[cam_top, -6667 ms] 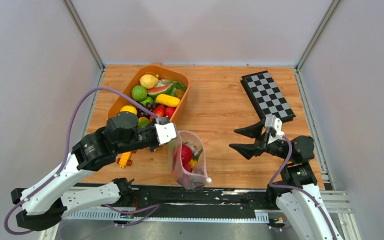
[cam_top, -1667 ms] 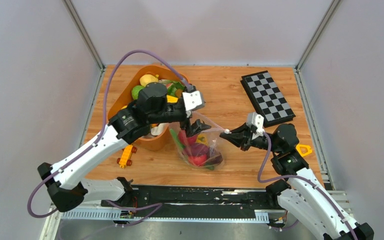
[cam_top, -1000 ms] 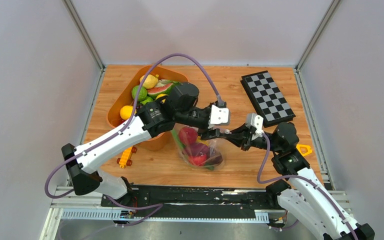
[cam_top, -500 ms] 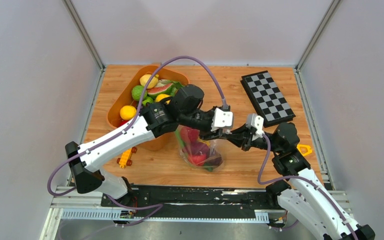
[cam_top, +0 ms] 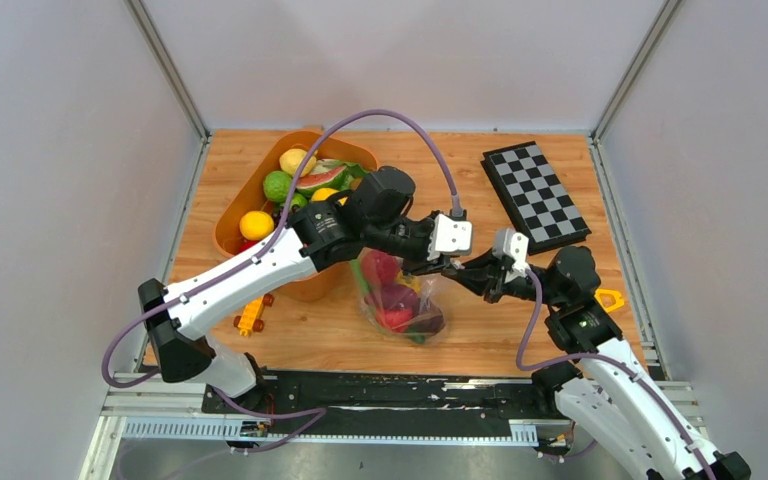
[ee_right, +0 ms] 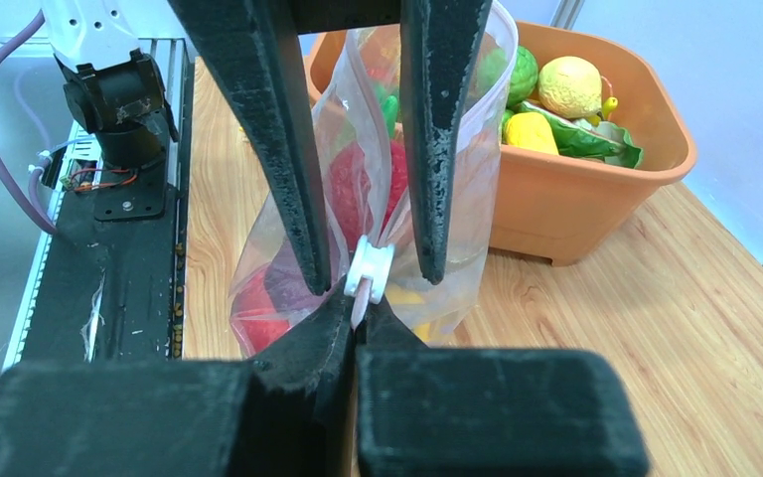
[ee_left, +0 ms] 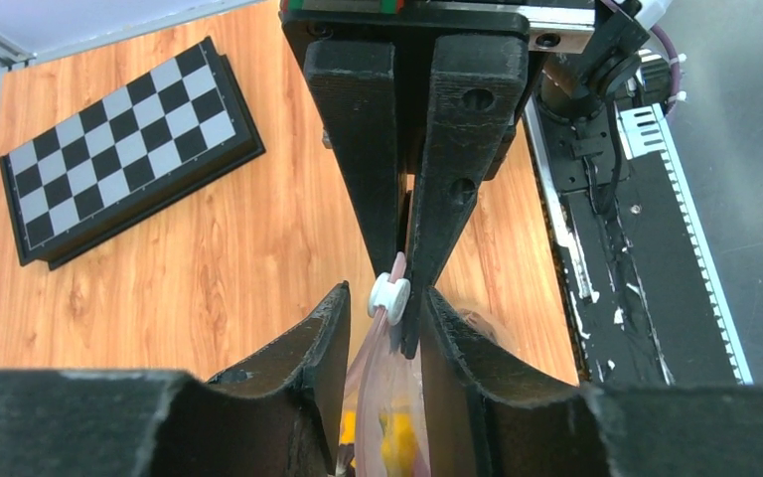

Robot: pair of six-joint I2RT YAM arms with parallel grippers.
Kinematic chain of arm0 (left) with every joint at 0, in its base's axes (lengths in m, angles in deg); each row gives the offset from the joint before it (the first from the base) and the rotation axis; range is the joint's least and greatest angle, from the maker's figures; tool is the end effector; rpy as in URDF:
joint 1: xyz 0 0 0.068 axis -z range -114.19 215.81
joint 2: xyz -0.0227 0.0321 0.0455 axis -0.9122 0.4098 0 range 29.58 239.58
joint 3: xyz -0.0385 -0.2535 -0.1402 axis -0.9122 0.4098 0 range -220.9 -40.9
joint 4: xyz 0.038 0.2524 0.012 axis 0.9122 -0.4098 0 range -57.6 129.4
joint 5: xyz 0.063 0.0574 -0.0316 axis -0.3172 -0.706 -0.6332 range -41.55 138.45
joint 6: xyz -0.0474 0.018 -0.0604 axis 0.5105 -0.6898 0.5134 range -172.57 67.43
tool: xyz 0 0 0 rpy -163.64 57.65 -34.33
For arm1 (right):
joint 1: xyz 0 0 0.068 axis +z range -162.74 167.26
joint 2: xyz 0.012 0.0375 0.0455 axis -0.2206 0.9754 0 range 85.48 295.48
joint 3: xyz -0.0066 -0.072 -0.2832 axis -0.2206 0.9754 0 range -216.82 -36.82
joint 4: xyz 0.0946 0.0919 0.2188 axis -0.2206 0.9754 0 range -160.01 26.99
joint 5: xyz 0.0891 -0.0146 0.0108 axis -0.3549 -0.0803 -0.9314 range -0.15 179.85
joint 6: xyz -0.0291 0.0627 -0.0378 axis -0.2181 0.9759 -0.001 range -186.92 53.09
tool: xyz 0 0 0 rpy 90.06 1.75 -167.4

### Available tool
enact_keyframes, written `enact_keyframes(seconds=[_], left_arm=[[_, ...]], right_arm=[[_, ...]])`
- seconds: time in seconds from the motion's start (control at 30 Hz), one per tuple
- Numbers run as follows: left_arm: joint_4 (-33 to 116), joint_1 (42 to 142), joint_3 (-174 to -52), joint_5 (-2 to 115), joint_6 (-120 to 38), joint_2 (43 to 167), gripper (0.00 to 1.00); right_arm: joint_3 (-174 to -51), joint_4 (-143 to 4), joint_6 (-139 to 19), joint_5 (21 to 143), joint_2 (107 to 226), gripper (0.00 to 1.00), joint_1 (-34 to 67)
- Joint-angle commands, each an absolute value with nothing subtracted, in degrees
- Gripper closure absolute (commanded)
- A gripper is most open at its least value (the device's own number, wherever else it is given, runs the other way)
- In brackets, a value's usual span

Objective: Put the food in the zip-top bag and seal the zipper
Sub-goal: Zip the zipper food storage bag at the center of the board.

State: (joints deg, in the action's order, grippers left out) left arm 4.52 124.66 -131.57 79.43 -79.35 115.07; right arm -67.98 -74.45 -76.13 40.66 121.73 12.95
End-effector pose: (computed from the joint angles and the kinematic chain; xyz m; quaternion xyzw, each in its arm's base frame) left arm 0.1483 -0.3129 0.4125 0.6648 0.5201 -0.3556 0.4014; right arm 0.1148 0.1120 0.3187 -0.4731 0.5290 0.3844 0.5904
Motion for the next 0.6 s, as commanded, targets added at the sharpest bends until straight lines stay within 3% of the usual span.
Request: enact_keyframes(seconds=[0.0, 0.1, 0.57], left_arm=[[1.81, 125.05, -135.16, 78.45, -81.13, 115.68, 0.65], [0.97, 125.03, -135.46, 78.38, -81.23, 115.66, 0.75], [-0.71, 125.05, -132.99, 72.53, -81.89, 113.28, 0.90]], right_arm=[[-69.78, -74.97, -77.26, 40.10, 120.74, 1.00, 12.71], [-69.69, -74.76, -77.62, 40.35, 120.71, 1.00, 12.74], [-68.68, -74.73, -77.83, 44.02, 118.30, 1.00, 12.70]])
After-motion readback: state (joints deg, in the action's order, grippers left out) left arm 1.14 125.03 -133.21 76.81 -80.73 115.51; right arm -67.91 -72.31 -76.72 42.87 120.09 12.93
